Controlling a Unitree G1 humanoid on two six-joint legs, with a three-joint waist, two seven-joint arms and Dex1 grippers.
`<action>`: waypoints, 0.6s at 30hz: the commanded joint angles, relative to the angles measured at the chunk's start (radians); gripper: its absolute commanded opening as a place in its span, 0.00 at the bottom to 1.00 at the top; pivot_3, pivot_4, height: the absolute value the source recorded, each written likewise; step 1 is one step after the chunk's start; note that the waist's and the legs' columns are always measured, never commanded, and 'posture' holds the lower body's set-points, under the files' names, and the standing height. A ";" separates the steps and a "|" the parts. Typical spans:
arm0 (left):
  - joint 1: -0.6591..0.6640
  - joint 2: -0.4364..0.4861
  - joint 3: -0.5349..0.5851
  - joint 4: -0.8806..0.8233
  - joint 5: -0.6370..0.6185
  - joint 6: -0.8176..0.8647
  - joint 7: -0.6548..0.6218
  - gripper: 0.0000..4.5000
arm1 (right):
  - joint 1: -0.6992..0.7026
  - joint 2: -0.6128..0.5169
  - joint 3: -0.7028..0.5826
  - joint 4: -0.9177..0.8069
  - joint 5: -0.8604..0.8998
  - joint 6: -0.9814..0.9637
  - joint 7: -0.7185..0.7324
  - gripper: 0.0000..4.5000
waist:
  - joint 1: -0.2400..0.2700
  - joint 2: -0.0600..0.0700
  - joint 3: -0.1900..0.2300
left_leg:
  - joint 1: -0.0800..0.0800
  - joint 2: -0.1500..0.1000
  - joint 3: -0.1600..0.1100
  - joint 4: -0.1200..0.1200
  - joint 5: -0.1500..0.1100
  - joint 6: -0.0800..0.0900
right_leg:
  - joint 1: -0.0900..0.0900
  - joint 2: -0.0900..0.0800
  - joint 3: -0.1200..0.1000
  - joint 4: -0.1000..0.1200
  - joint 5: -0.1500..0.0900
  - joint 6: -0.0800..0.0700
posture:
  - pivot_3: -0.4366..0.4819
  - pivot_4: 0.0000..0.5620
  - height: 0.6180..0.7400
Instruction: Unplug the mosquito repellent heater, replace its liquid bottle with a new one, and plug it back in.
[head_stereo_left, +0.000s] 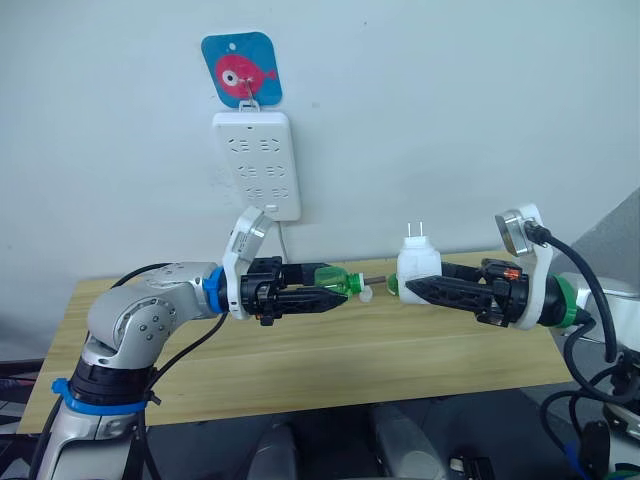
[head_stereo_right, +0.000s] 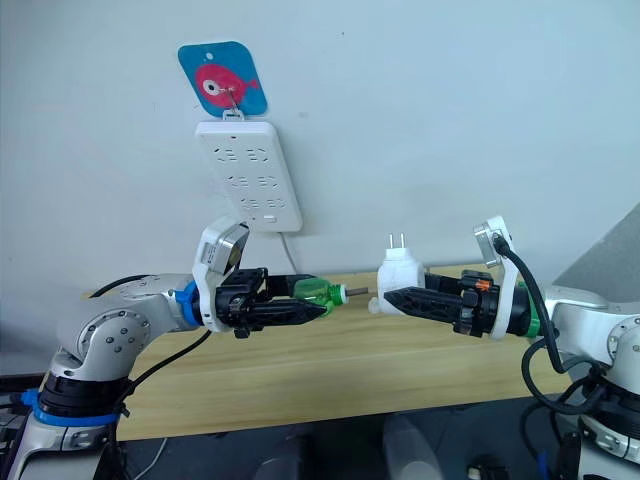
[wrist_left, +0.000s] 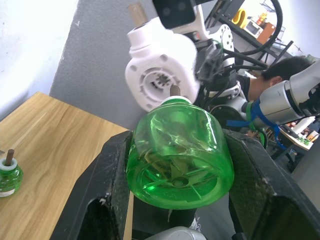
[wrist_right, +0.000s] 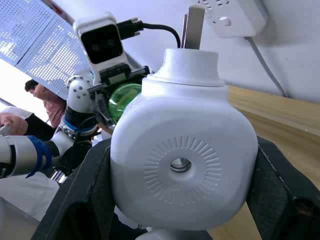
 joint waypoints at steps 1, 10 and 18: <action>-0.006 -0.005 0.029 -0.031 -0.018 -0.006 0.015 0.51 | 0.020 -0.070 0.051 -0.009 0.146 -0.104 -0.059 0.67 | 0.000 0.000 0.000 | 0.000 0.000 0.000 0.000 0.000 0.000 | 0.000 0.000 0.000 0.000 0.000 0.000 | 0.28 0.20 1.00; -0.008 -0.004 0.015 -0.047 -0.023 -0.002 0.017 0.51 | 0.019 -0.181 0.188 -0.017 0.251 -0.255 -0.121 0.67 | 0.003 -0.001 -0.002 | 0.000 0.000 0.000 0.001 0.000 0.000 | 0.000 0.000 0.000 0.000 0.000 0.001 | 0.29 0.20 1.00; -0.011 -0.007 -0.011 -0.050 0.004 -0.017 0.013 0.51 | 0.002 -0.221 0.259 -0.019 0.271 -0.318 -0.116 0.67 | 0.007 -0.001 -0.002 | 0.000 0.000 0.000 0.001 0.000 0.000 | 0.000 0.000 0.000 0.000 0.000 0.000 | 0.30 0.20 1.00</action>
